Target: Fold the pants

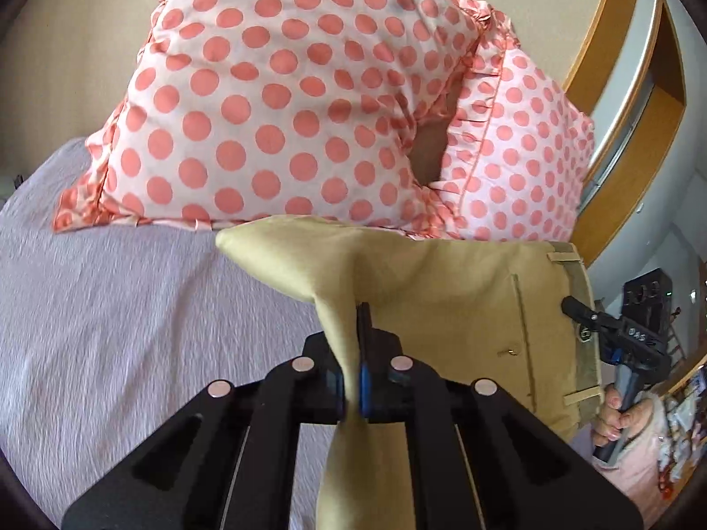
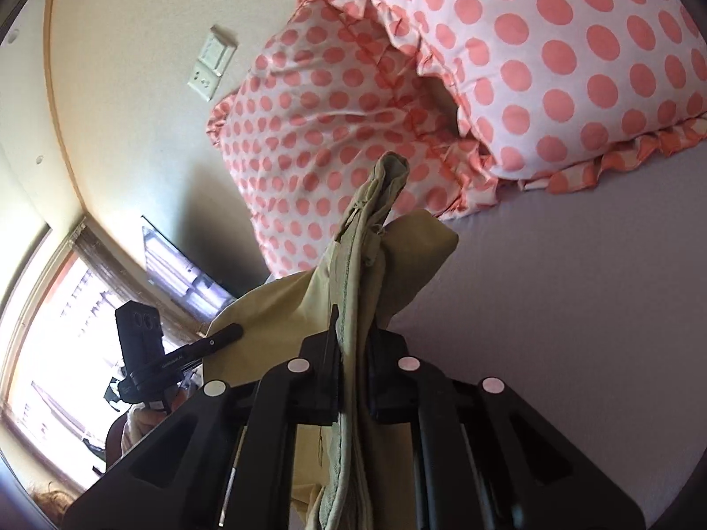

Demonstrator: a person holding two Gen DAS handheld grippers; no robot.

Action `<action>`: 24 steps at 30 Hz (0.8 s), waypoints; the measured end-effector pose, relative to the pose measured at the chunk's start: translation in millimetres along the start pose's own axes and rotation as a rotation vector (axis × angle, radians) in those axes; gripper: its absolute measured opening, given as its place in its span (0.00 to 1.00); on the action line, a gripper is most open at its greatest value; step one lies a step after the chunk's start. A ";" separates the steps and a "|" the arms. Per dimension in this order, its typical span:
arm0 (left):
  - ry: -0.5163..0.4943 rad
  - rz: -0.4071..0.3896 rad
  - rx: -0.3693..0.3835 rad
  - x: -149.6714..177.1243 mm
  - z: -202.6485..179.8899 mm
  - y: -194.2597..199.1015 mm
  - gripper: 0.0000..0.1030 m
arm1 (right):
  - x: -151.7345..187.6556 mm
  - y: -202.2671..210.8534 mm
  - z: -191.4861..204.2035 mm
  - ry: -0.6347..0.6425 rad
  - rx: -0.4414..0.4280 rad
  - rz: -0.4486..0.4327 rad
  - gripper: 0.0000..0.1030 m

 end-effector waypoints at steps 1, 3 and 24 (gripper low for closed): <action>0.004 0.028 -0.044 -0.6 5.1 -17.2 0.06 | -5.1 -6.4 -11.9 -0.007 0.053 -0.003 0.09; 0.059 0.113 -0.101 7.0 22.0 -42.6 0.18 | -1.3 -22.5 -43.9 -0.021 0.226 0.051 0.20; -0.069 0.138 -0.212 91.8 -26.6 6.0 0.89 | 89.9 0.7 9.6 0.178 0.592 0.153 0.99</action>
Point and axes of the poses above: each gripper's, at about its wrist camera, not at the fingertips, and y roughly against the way its jaws point, z to its left, x to its underside, the point moved 10 cm from there along -y, roughly the way its jaws point, and after that the axes turned 4 degrees about z, right-handed, at the moved point
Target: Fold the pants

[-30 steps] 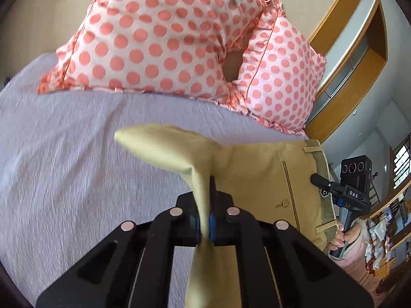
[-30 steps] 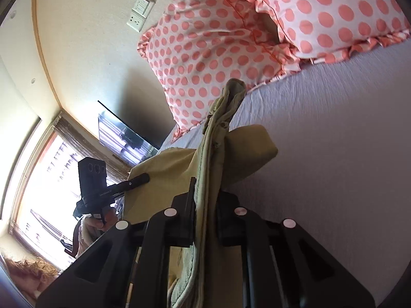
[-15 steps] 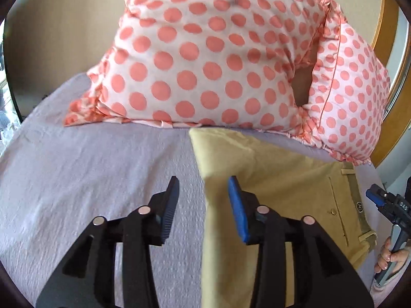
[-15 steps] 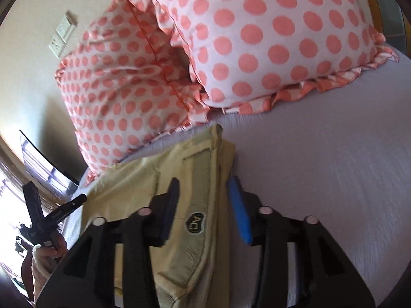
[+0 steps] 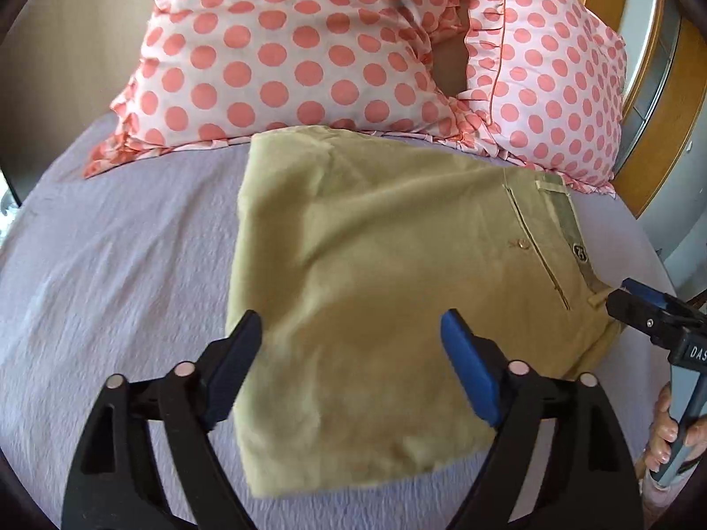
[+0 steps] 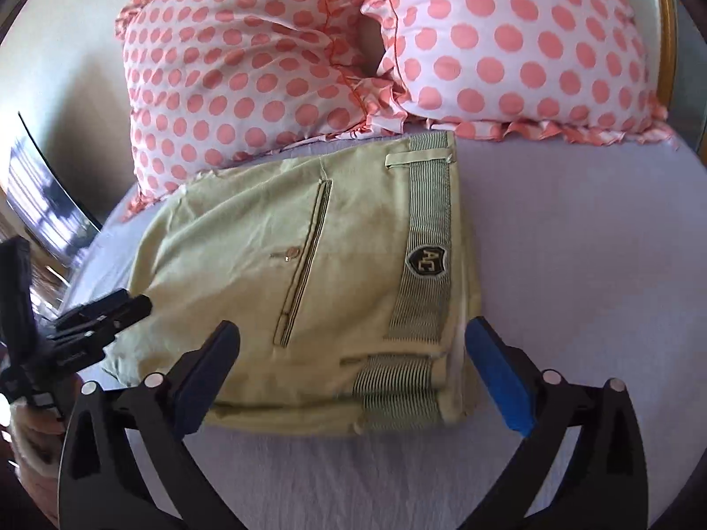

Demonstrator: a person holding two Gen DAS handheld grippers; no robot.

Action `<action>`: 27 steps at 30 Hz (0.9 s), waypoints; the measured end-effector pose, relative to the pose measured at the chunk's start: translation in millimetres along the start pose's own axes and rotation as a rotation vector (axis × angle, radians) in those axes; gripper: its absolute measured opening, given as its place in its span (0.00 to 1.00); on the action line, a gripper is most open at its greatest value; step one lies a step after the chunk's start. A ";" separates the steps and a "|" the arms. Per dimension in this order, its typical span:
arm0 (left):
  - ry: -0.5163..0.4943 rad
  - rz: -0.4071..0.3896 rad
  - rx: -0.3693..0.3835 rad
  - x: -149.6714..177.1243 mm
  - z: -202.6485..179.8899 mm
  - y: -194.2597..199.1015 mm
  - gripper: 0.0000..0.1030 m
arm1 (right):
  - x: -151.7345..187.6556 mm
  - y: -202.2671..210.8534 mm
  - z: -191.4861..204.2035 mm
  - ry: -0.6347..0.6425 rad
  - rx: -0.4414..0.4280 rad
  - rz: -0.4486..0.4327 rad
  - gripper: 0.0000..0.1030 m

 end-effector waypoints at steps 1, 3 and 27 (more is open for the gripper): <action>-0.002 -0.002 -0.032 12.2 1.3 9.1 0.92 | 11.4 7.7 6.3 0.033 0.034 -0.020 0.99; 0.005 0.007 -0.073 39.2 2.8 22.3 0.98 | 35.4 16.6 13.9 0.074 0.110 -0.038 0.99; 0.024 -0.032 -0.183 106.5 5.8 35.8 0.98 | 93.0 5.1 27.1 0.050 0.207 -0.051 0.99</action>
Point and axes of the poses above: each gripper's, at about its wrist camera, not at the fingertips, and y roughly against the way its jaws point, z to its left, x to its underside, the point moved 10 cm from there along -y, roughly the way its jaws point, and after that the axes turned 4 degrees about z, right-handed, at the moved point
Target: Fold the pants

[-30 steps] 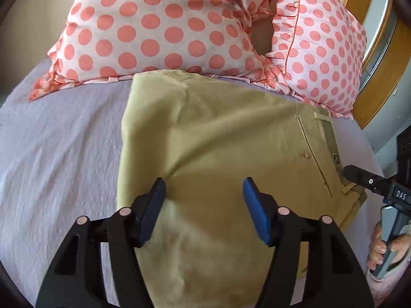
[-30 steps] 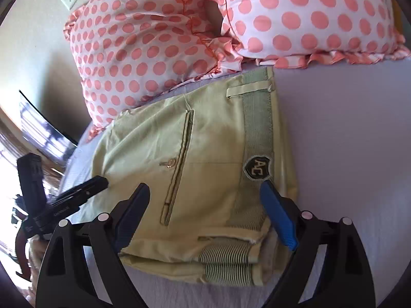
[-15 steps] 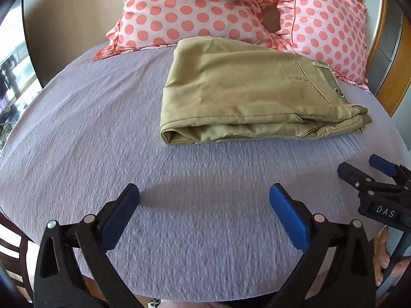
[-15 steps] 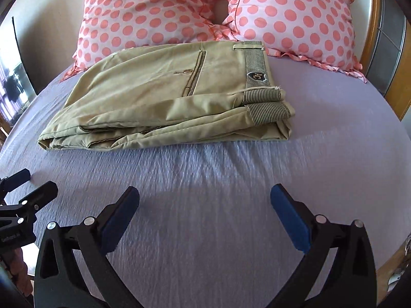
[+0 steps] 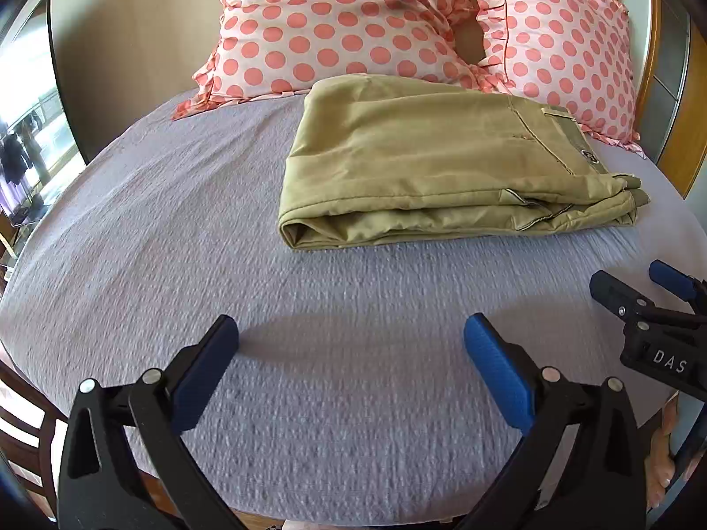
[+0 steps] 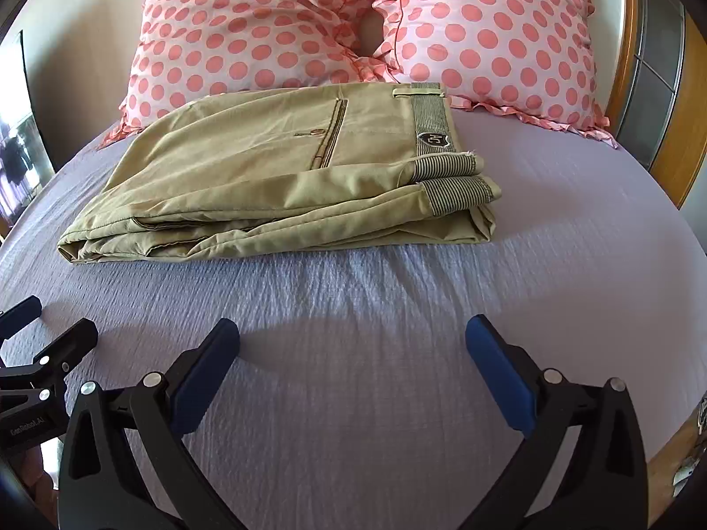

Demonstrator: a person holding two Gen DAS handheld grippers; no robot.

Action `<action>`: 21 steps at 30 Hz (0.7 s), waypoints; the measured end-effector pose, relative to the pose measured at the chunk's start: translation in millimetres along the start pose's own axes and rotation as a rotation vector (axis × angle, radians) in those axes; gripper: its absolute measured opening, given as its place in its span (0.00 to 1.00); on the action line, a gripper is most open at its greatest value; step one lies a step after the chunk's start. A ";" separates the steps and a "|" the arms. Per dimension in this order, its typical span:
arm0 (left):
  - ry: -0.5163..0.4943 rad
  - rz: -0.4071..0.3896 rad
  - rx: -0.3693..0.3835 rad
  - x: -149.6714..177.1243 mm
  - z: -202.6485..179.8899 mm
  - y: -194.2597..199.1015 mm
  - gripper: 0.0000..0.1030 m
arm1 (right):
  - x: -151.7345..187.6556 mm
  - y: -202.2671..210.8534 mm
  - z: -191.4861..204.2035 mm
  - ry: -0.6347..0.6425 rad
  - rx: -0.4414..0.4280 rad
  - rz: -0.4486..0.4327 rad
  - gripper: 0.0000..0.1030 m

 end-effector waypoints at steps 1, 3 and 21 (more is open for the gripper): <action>0.000 0.000 0.000 -0.2 0.0 -0.1 0.98 | 0.0 0.2 0.0 0.000 0.000 -0.003 0.99; -0.002 0.001 0.001 -0.2 0.3 -0.2 0.98 | 0.0 0.2 -0.1 0.000 0.000 -0.006 0.99; 0.000 0.000 0.000 0.4 -0.9 0.0 0.98 | -0.7 0.6 -1.0 0.000 -0.001 -0.010 0.99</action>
Point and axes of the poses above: each gripper's, at about its wrist camera, not at the fingertips, and y roughly against the way its jaws point, z to its left, x to its underside, the point moved 10 cm from there along -y, roughly the way its jaws point, and after that the axes turned 4 degrees about z, right-handed, at the moved point
